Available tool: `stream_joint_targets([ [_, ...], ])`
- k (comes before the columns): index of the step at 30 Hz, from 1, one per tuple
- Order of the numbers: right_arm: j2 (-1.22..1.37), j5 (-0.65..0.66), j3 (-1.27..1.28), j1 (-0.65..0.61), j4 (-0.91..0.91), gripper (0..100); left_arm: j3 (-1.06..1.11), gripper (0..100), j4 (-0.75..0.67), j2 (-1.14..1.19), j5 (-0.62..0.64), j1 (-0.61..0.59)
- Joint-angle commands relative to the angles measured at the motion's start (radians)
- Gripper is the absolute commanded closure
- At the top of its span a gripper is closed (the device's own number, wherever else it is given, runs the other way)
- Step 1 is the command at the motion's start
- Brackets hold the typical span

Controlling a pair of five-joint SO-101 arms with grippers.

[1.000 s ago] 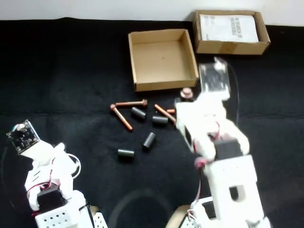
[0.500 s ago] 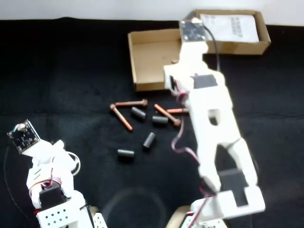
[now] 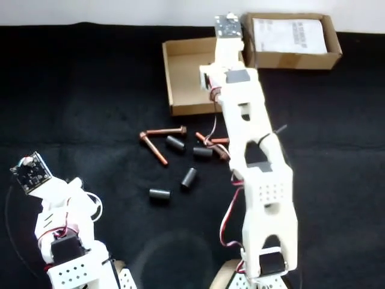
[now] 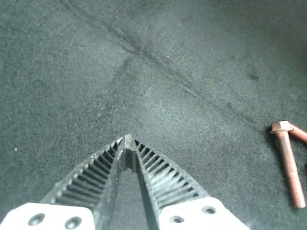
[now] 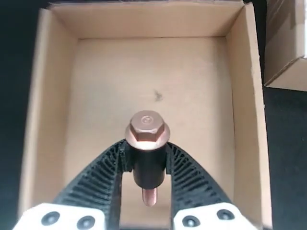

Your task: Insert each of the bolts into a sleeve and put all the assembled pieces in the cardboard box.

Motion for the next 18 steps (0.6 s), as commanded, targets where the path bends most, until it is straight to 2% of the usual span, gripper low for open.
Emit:
stream_joint_targets([
  [1, 0.116, -0.003, -0.217, 0.028, -0.002, 99.1, 0.019, 99, -0.005, -0.002, -0.003, -0.008],
  [5, 0.274, 0.002, -0.415, 0.035, -0.002, 97.6, 0.019, 99, -0.006, -0.002, -0.005, -0.008],
  [12, 0.410, 0.044, -0.616, 0.024, 0.010, 74.0, 0.019, 99, -0.006, -0.002, -0.005, -0.008],
  [18, 0.410, 0.041, -0.774, 0.024, 0.139, 73.1, 0.019, 99, -0.006, -0.002, -0.005, -0.008],
])
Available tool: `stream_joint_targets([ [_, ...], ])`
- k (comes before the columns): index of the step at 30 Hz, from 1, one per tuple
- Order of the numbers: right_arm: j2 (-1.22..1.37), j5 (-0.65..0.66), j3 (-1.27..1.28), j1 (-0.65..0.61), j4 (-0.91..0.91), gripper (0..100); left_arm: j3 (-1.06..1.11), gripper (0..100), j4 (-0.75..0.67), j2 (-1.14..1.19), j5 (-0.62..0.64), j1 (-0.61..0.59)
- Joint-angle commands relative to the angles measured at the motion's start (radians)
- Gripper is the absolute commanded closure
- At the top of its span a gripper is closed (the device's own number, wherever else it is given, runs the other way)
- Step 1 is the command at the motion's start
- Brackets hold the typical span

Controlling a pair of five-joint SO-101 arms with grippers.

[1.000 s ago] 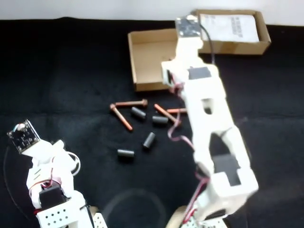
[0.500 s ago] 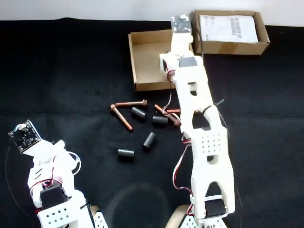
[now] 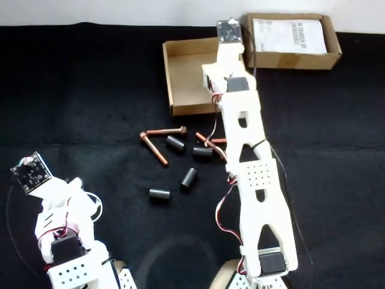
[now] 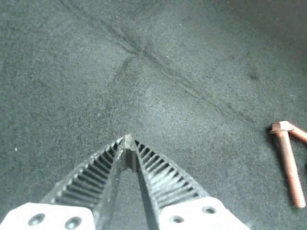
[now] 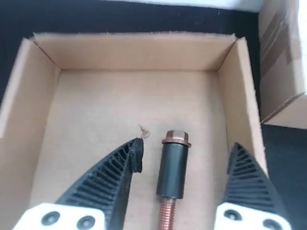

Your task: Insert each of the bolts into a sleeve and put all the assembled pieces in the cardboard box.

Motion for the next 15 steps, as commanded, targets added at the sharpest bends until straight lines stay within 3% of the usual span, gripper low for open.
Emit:
stream_joint_targets([
  [1, -0.012, 0.006, -0.168, 0.002, 0.101, 73.1, 0.019, 99, -0.006, -0.002, -0.005, -0.008],
  [4, -0.022, -0.011, -0.311, -0.013, 0.280, 73.1, 0.019, 99, -0.006, -0.002, -0.005, -0.008],
  [11, -0.257, -0.213, -0.297, -0.054, 0.740, 73.1, 0.019, 99, -0.006, -0.002, -0.005, -0.008],
  [15, -0.343, -0.245, -0.291, -0.073, 0.791, 73.1, 0.019, 99, -0.006, -0.002, -0.005, -0.008],
])
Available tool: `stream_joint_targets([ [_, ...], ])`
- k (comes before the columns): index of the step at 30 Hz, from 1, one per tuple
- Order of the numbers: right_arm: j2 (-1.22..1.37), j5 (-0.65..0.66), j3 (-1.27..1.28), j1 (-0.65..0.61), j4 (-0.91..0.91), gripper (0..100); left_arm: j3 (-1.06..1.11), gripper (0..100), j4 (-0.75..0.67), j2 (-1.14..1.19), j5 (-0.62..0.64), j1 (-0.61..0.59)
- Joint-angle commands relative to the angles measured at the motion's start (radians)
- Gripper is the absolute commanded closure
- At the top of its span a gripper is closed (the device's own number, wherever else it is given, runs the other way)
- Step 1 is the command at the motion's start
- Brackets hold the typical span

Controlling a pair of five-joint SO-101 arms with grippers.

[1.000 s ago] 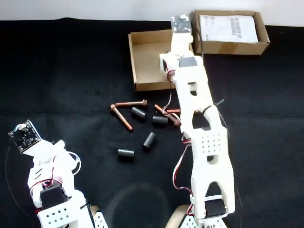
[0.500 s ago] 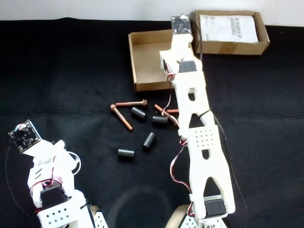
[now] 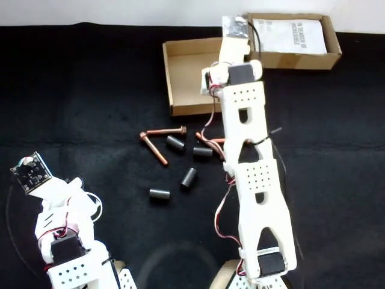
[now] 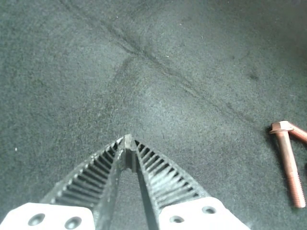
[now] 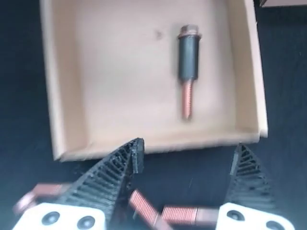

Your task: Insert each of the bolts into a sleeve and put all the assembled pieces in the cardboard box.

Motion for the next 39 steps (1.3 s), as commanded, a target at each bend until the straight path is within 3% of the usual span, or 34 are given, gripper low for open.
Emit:
stream_joint_targets([
  [1, -0.147, -0.025, -0.122, -0.008, 0.039, 73.1, 0.019, 99, -0.006, -0.002, -0.005, -0.008],
  [9, -0.285, -0.020, -0.064, -0.045, 0.041, 73.1, 0.019, 99, -0.006, -0.002, -0.005, -0.008],
  [21, -0.842, 0.031, 0.895, -0.182, 0.036, 73.1, 0.019, 99, -0.006, -0.002, -0.005, -0.008],
  [32, -0.894, 0.176, 1.299, -0.180, 0.035, 73.1, 0.019, 99, -0.006, -0.002, -0.005, -0.008],
  [35, -0.837, 0.115, 1.283, -0.177, 0.004, 73.1, 0.019, 99, -0.006, -0.002, -0.005, -0.008],
  [39, -0.774, -0.153, 1.276, -0.165, -0.062, 73.2, 0.019, 99, -0.006, -0.002, -0.005, -0.008],
])
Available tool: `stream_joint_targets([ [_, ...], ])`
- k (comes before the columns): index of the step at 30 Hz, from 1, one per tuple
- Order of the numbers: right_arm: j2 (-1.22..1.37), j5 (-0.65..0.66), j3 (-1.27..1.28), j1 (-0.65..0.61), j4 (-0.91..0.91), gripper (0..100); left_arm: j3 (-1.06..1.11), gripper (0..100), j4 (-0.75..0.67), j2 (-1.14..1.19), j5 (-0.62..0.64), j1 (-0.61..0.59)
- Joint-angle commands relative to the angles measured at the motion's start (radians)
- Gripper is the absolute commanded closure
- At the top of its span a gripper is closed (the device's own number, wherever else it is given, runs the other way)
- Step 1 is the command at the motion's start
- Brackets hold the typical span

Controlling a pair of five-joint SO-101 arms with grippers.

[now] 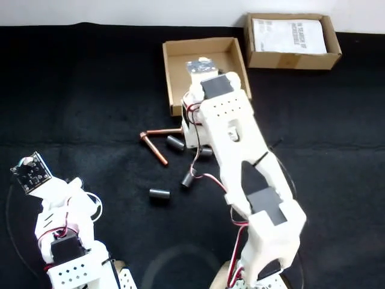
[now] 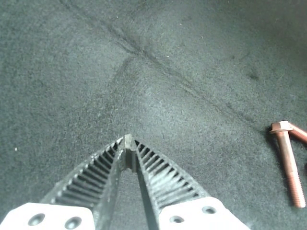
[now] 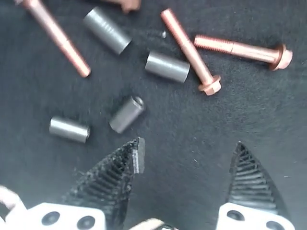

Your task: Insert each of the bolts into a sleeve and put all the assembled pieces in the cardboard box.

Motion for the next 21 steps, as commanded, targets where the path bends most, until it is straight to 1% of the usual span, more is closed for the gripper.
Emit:
stream_joint_targets([
  [1, 0.028, -0.241, -0.012, 0.012, -0.047, 73.2, 0.019, 99, -0.006, -0.002, -0.005, -0.008],
  [4, 0.073, -0.400, 0.004, -0.005, -0.048, 73.2, 0.019, 99, -0.006, -0.002, -0.005, -0.008],
  [7, 0.111, -0.522, 0.008, -0.035, -0.050, 73.2, 0.019, 99, -0.006, -0.002, -0.005, -0.008],
  [10, 0.142, -0.689, -0.001, -0.053, -0.053, 73.2, 0.019, 99, -0.006, -0.002, -0.005, -0.008],
  [12, 0.148, -0.792, 0.002, -0.053, -0.091, 73.2, 0.019, 99, -0.006, -0.002, -0.005, -0.008],
  [17, 0.153, -0.928, 0.007, -0.053, -0.163, 73.2, 0.019, 99, -0.006, -0.002, -0.005, -0.008],
  [21, 0.156, -0.956, 0.012, -0.051, -0.254, 73.2, 0.019, 99, -0.006, -0.002, -0.005, -0.008],
])
